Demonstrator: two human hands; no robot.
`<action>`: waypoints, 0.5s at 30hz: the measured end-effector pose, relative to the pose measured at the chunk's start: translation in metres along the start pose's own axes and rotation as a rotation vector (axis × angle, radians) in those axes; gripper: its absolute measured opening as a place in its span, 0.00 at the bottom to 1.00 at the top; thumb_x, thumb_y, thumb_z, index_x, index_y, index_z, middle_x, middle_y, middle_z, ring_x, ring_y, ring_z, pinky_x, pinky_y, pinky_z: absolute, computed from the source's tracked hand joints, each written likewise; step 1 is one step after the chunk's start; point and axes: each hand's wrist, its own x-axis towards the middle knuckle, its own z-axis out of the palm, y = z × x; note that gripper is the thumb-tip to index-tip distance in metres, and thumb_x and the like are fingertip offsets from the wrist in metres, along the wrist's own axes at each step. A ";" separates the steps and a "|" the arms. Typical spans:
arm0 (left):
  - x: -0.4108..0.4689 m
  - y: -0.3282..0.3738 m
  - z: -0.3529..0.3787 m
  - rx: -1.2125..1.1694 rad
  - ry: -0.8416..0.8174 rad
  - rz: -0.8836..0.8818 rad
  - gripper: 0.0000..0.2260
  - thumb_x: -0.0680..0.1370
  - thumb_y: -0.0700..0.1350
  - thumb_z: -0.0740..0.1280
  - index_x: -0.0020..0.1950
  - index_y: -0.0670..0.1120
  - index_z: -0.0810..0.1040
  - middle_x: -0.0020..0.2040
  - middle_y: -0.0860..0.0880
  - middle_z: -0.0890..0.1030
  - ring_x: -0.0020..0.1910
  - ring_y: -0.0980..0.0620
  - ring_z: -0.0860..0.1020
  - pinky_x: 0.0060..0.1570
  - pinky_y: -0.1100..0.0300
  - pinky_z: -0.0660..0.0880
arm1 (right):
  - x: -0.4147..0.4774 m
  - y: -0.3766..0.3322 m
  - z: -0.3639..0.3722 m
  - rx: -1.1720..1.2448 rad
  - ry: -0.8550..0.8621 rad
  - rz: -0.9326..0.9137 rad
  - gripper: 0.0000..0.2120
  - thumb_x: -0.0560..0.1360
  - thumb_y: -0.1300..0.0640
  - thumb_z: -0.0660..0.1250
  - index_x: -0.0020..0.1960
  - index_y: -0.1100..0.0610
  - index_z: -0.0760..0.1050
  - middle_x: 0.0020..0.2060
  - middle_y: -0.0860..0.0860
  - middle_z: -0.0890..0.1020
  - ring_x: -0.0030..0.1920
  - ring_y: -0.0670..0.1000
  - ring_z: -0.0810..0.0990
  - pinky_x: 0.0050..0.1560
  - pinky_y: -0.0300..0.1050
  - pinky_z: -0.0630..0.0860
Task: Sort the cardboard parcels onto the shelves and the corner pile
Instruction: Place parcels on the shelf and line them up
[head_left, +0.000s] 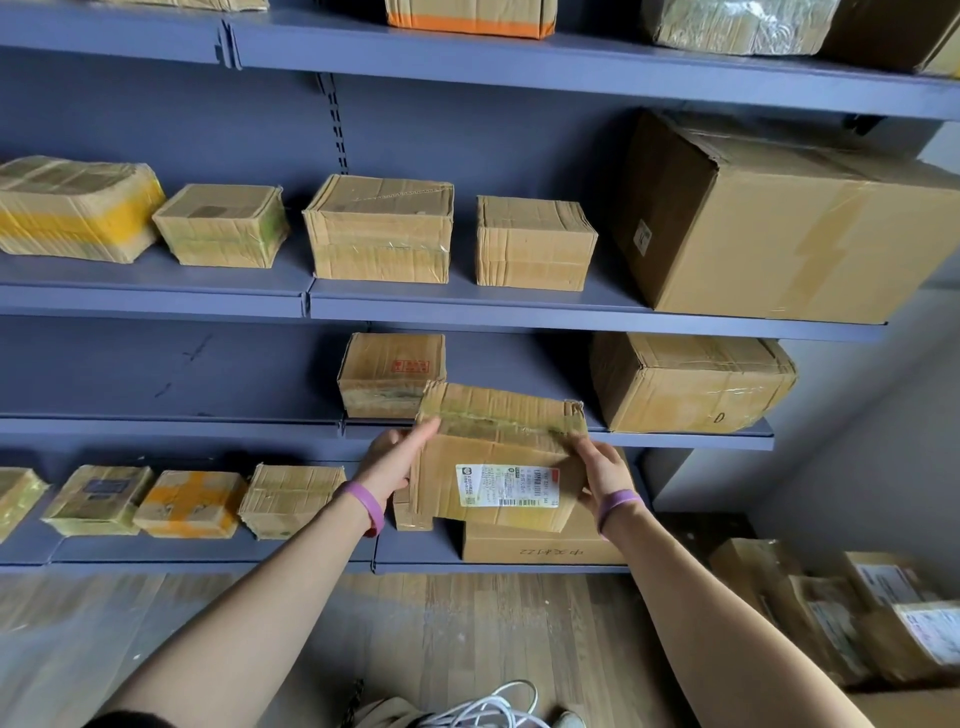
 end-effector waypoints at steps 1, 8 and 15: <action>0.001 0.002 -0.001 -0.022 0.011 -0.023 0.38 0.64 0.74 0.68 0.64 0.49 0.74 0.61 0.51 0.77 0.62 0.48 0.75 0.58 0.50 0.75 | 0.001 0.000 0.000 -0.004 -0.007 -0.010 0.07 0.77 0.51 0.69 0.48 0.55 0.77 0.45 0.55 0.82 0.45 0.54 0.80 0.59 0.59 0.77; 0.008 0.014 -0.002 -0.055 0.081 -0.038 0.29 0.72 0.75 0.61 0.54 0.51 0.74 0.56 0.48 0.78 0.58 0.45 0.76 0.61 0.43 0.75 | 0.002 0.001 -0.001 -0.048 -0.066 -0.064 0.07 0.75 0.68 0.69 0.49 0.59 0.74 0.47 0.59 0.82 0.47 0.56 0.81 0.52 0.52 0.79; 0.020 0.015 0.001 -0.004 0.109 -0.115 0.43 0.64 0.82 0.55 0.59 0.48 0.76 0.56 0.49 0.78 0.54 0.47 0.76 0.55 0.50 0.74 | 0.004 0.001 -0.006 -0.209 -0.086 -0.101 0.16 0.71 0.78 0.65 0.48 0.58 0.71 0.44 0.58 0.80 0.41 0.55 0.80 0.38 0.47 0.79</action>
